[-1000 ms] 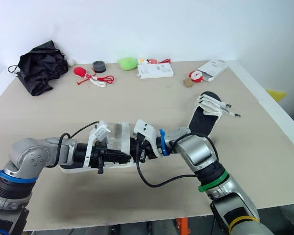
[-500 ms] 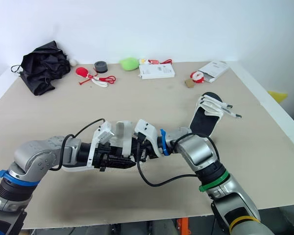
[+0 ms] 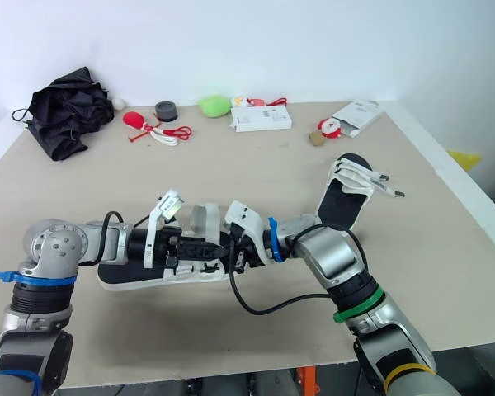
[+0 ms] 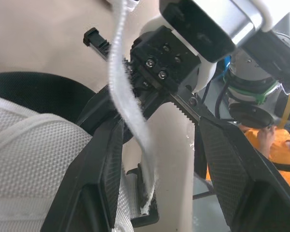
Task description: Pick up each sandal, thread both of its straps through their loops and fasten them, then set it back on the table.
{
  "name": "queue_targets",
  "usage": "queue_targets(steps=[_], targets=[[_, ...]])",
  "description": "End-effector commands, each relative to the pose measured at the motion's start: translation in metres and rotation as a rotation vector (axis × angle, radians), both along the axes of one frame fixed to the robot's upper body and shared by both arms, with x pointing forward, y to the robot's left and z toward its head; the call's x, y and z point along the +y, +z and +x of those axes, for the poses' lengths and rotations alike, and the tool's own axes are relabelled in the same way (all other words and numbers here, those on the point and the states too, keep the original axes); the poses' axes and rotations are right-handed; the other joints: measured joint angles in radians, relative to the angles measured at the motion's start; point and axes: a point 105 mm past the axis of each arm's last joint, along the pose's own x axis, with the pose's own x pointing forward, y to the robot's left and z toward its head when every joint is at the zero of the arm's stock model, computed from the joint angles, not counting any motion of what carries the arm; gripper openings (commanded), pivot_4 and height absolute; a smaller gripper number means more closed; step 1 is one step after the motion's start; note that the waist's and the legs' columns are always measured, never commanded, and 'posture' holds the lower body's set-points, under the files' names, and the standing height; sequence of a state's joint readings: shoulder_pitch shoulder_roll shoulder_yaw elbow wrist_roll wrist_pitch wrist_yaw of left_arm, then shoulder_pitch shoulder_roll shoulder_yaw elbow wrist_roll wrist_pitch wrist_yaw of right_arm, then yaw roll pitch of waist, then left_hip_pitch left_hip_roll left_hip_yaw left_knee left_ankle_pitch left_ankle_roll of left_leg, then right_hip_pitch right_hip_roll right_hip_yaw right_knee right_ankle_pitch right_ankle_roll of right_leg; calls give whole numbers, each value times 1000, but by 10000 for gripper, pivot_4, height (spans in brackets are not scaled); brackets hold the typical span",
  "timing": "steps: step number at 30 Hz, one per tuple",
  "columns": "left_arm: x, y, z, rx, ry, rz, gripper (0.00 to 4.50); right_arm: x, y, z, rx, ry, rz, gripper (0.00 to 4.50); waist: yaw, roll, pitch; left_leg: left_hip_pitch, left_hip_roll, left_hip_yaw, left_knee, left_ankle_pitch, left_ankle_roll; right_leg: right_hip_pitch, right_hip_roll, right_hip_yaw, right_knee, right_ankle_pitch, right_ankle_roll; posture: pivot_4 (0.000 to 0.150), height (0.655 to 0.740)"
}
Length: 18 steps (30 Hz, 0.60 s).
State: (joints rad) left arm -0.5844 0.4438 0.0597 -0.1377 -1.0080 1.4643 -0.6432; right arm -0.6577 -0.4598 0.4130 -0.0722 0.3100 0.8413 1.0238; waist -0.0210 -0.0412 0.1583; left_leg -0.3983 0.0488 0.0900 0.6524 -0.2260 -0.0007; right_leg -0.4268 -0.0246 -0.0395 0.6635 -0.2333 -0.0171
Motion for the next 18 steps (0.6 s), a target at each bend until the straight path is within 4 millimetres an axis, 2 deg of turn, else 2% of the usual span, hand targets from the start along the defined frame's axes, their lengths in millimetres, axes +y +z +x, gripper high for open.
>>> queue_targets(steps=[1,3,6,10,18], targets=[[3,-1,11,-30,70,38,25504,0,-3,1,10,-11,-9,0,0,0,0,0,0,0,0,0,0,0,0,0,0,0,0,1500,7400],[2,-2,16,-38,93,42,25504,0,-4,1,9,-10,-10,0,0,0,0,0,0,0,0,0,0,0,0,0,0,0,0,1500,7400],[1,0,20,-62,110,38,18482,0,-4,0,10,-10,-9,0,0,0,0,0,0,0,0,0,0,0,0,0,0,0,0,1500,7400],[2,0,18,-87,99,55,1699,0,-4,-1,12,-9,-8,0,0,0,0,0,0,0,0,0,0,0,0,0,0,0,0,1500,7400],[-2,-1,0,-119,3,56,726,1,-5,-2,13,-5,-6,0,0,0,0,0,0,0,-1,0,-1,-1,0,0,0,-1,-1,1500,7400]])
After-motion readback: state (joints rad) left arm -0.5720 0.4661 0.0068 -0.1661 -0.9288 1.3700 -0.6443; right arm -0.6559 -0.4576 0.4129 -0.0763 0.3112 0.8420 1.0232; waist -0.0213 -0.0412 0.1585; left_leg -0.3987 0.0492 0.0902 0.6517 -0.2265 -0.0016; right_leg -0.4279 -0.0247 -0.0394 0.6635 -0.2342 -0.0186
